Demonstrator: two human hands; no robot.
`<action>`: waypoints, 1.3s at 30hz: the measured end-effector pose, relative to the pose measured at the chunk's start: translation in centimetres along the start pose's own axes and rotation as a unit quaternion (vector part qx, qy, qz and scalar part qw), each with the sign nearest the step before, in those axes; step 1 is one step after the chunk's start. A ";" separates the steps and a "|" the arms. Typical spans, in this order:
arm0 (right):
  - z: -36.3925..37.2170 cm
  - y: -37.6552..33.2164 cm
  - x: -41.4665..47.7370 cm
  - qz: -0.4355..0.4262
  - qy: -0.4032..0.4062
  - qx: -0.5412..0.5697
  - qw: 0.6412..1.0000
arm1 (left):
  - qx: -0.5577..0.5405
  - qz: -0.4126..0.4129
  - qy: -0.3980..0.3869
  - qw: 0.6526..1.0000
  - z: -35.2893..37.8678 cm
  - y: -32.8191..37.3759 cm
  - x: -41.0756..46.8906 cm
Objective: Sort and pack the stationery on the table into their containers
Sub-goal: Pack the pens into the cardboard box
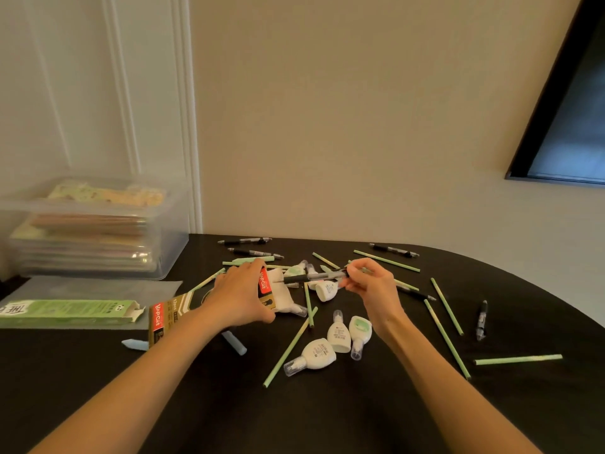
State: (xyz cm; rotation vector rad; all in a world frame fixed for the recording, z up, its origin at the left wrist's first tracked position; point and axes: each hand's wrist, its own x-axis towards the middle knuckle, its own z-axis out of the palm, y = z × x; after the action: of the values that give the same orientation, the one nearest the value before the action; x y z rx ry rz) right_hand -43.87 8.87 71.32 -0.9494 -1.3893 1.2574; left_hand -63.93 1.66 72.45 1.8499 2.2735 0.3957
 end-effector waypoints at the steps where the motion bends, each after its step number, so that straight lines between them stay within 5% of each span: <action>1: 0.5 -0.2 -0.4 -0.003 -0.012 0.002 1.000 | 0.000 -0.001 0.003 1.000 -0.1 -0.1 -0.2; 12: 3.5 -1.3 -2.0 -0.032 -0.034 -0.064 0.997 | 0.024 -0.017 -0.003 1.000 -0.8 -1.6 -2.2; 18: 3.4 -1.4 -2.2 -0.039 0.027 -0.043 0.998 | 0.026 -0.024 0.011 0.999 -1.4 -2.1 -2.7; 25: 4.4 -1.9 -3.0 -0.064 -0.057 -0.095 0.992 | 0.037 -0.028 -0.004 0.999 -1.2 -2.1 -3.0; 34: 4.4 -2.3 -3.0 -0.115 -0.013 -0.186 0.976 | 0.044 -0.019 -0.016 0.999 -1.2 -2.3 -3.6; 39: 4.6 -2.7 -3.3 -0.078 -0.032 -0.140 0.987 | 0.030 -0.012 -0.017 0.999 -1.4 -1.8 -3.6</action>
State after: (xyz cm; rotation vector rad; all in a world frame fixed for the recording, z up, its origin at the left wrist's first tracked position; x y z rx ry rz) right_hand -47.57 4.36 73.59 -0.9729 -1.6880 0.9991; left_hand -65.30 -2.29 73.06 1.8416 2.3063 0.2938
